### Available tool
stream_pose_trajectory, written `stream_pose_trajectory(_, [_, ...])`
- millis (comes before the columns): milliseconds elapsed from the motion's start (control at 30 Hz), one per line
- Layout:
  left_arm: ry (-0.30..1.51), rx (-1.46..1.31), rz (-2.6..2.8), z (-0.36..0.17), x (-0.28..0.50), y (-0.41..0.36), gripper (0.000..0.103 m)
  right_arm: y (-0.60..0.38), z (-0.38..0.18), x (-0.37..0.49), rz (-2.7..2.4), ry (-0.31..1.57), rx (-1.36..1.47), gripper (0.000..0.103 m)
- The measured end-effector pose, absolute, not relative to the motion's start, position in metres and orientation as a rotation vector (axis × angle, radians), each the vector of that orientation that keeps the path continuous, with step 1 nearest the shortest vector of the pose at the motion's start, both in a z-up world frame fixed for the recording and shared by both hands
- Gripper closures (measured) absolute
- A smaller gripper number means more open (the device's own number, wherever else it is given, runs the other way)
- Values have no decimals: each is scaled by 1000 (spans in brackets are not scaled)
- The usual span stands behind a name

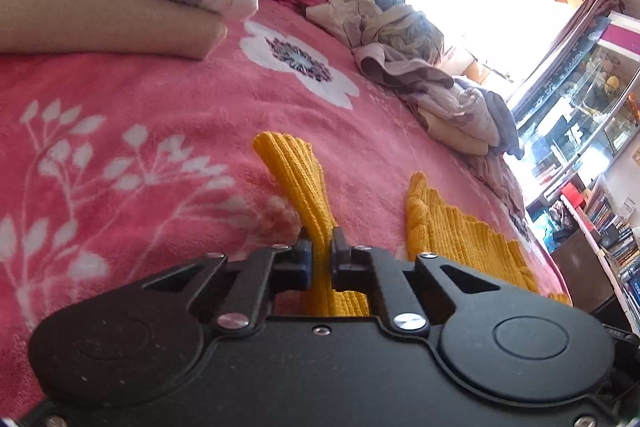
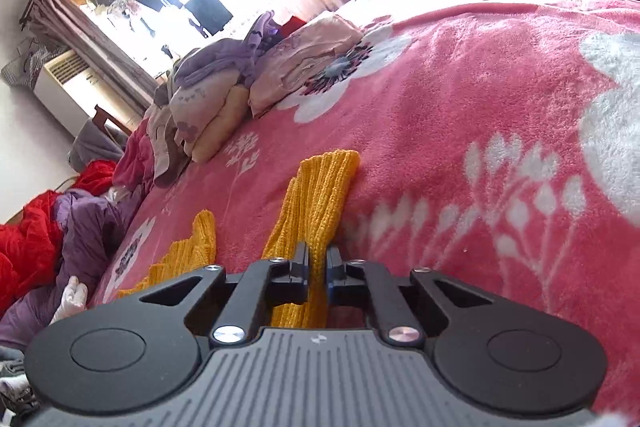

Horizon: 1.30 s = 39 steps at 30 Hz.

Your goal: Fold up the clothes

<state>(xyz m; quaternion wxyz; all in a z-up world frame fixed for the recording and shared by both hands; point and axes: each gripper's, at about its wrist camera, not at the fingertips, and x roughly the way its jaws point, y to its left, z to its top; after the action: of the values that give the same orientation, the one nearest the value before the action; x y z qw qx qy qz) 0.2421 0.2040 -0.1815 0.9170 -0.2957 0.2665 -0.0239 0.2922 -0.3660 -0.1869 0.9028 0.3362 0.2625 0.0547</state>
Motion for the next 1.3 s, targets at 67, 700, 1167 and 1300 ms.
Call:
stream_pose_trajectory(67, [490,-620,-29,-169,226,212,97,-372,-181,280,81,512,709,94])
stream_pose_trajectory(700, [401,-615,190,-144,142,252,97,-445,-185,144,-95,310,877,94])
stream_pose_trajectory(1167, [385,-330,358,-141,129,230,60,-444,-170,132,-381,410,527,69])
stream_pose_trajectory(1300, [439,-310,166,-139,132,186,60,-380,-148,139,-154,416,323,69])
